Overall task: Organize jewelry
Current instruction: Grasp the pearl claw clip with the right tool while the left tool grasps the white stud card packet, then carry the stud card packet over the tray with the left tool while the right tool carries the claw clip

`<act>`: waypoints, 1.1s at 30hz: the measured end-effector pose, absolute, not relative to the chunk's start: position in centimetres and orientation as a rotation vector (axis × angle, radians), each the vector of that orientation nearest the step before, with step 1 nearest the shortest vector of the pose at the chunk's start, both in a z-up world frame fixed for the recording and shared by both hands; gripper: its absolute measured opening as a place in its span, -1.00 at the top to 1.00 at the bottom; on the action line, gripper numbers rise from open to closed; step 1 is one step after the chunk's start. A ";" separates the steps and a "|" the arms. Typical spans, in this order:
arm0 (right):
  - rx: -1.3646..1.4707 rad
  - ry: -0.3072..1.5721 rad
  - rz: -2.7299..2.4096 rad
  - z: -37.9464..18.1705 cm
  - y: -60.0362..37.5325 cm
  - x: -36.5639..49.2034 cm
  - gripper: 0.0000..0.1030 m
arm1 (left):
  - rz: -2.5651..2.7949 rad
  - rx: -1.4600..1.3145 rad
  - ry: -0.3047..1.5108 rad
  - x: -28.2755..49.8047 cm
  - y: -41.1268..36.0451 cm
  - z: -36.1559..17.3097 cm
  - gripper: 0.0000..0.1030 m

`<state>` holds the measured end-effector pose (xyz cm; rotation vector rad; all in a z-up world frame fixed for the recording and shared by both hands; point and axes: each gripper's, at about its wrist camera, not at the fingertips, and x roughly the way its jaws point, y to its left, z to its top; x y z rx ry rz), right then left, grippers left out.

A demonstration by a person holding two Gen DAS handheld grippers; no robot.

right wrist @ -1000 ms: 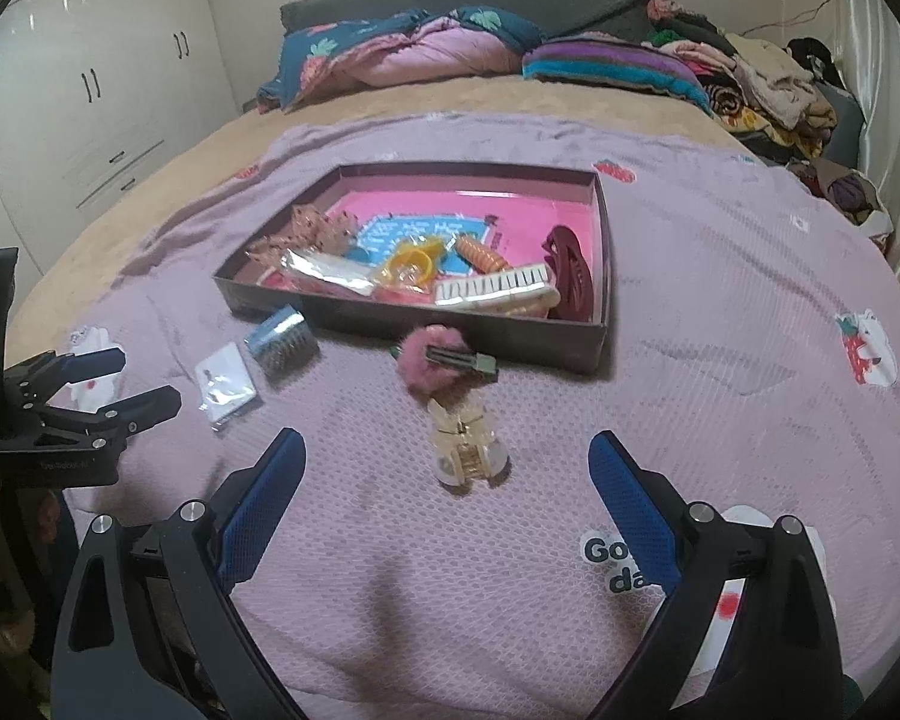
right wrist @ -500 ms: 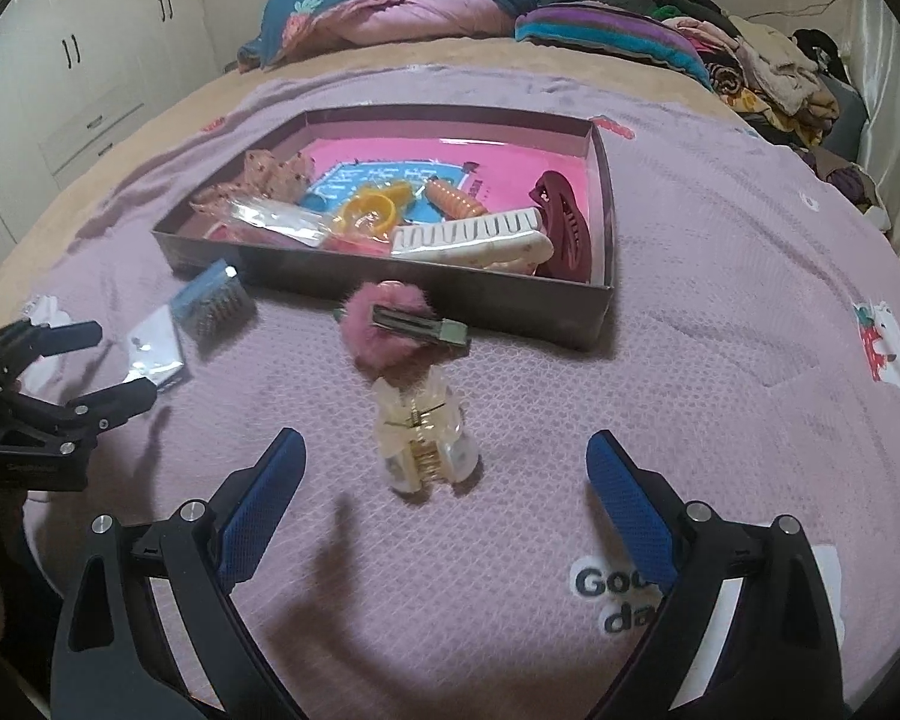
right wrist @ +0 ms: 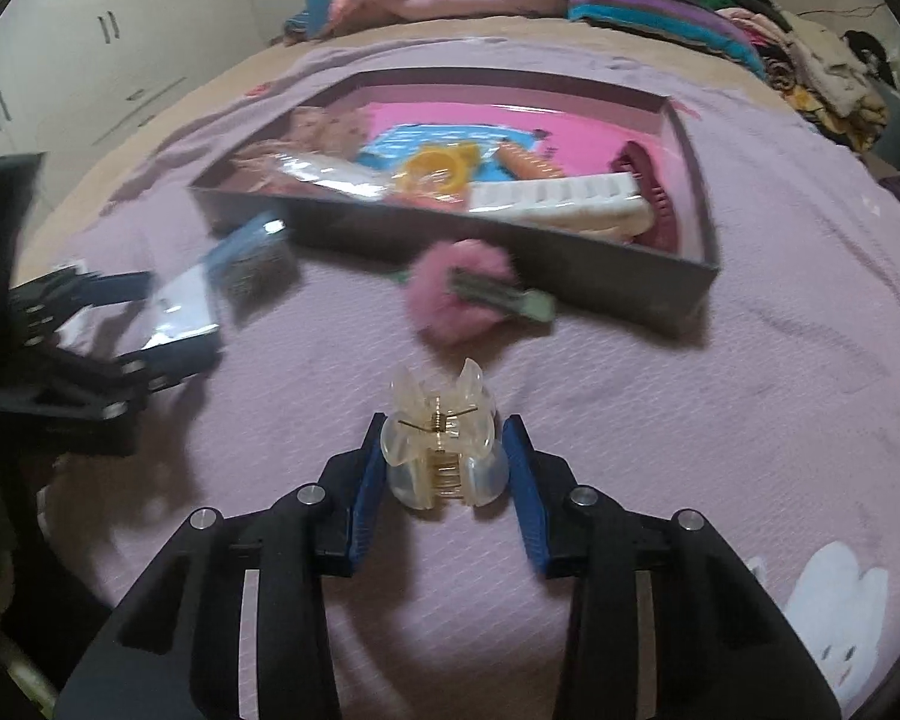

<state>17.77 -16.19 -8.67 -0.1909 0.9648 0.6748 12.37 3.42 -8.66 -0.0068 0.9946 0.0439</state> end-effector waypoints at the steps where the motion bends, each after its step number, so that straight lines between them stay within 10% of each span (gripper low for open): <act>1: -0.191 0.970 0.695 -8.6 -16.0 17.4 0.28 | 0.041 -0.007 0.993 12.4 3.4 -8.7 -0.81; 13: -0.180 0.961 0.755 -6.8 -15.2 14.8 0.28 | 0.022 -0.046 0.999 11.7 3.8 -8.3 -0.21; 33: -0.151 0.854 0.826 -1.7 -14.7 12.7 0.28 | 0.063 -0.113 0.867 8.0 5.4 -1.5 -0.21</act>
